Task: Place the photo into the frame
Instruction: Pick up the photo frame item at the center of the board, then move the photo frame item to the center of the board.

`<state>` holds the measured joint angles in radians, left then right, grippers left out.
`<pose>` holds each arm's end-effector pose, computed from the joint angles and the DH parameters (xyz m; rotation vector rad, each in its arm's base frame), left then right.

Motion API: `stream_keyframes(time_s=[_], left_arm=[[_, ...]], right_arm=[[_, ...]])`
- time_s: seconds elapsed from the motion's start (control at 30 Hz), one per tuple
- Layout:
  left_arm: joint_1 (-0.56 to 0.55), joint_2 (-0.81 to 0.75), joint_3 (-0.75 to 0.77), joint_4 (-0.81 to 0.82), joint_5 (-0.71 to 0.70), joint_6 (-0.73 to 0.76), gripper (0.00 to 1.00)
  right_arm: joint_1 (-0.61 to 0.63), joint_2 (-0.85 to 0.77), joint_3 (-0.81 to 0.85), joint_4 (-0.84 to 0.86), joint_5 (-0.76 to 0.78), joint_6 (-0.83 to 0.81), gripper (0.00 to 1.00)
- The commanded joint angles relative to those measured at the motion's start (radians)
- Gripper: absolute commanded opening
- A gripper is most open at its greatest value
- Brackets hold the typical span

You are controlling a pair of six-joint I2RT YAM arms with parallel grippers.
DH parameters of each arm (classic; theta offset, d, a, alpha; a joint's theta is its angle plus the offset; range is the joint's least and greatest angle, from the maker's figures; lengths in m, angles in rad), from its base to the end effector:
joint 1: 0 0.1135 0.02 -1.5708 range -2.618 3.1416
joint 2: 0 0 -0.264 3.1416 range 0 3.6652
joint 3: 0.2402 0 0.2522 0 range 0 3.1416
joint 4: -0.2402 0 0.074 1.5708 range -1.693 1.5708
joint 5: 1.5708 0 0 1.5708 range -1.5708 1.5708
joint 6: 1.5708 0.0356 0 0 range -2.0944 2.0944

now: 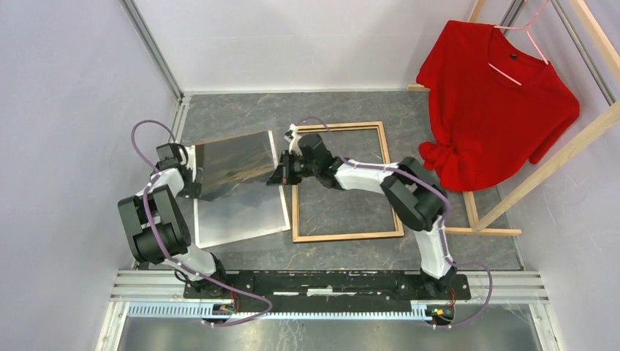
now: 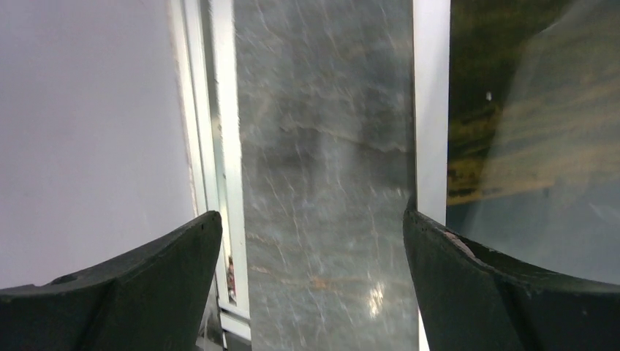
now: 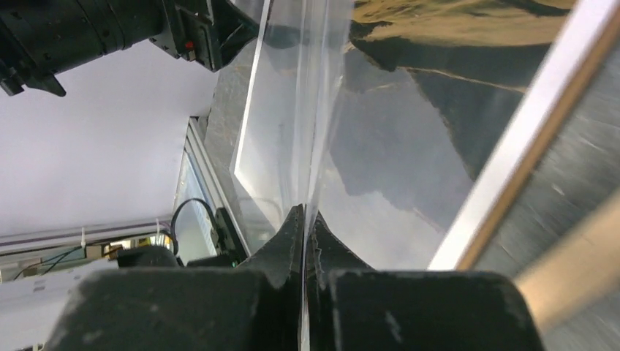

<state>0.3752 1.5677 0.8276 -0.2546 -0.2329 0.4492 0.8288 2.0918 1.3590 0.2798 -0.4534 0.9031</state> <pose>0.2758 0.1175 0.1655 0.0062 2.6439 0.5969 0.3054 0.3562 0.1768 -0.2485 2.3332 1.4534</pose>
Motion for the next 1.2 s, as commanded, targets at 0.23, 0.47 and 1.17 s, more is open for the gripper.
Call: stream_keyframes(time_s=[0.23,0.47,1.17], left_arm=[[-0.247,-0.158,0.230,-0.405,0.120,-0.049,1.00],[-0.616,0.012,0.360,-0.385,0.218,-0.264,1.00],[-0.890,0.307,0.330,-0.124,-0.112,-0.208,1.00]], right_arm=[[-0.356,-0.505,-0.321,-0.406,-0.154,-0.366,0.00],[-0.495,-0.743,-0.380,-0.759,0.150,-0.565,0.00],[-0.570,-0.831,-0.402,-0.884,0.206,-0.636,0.00]])
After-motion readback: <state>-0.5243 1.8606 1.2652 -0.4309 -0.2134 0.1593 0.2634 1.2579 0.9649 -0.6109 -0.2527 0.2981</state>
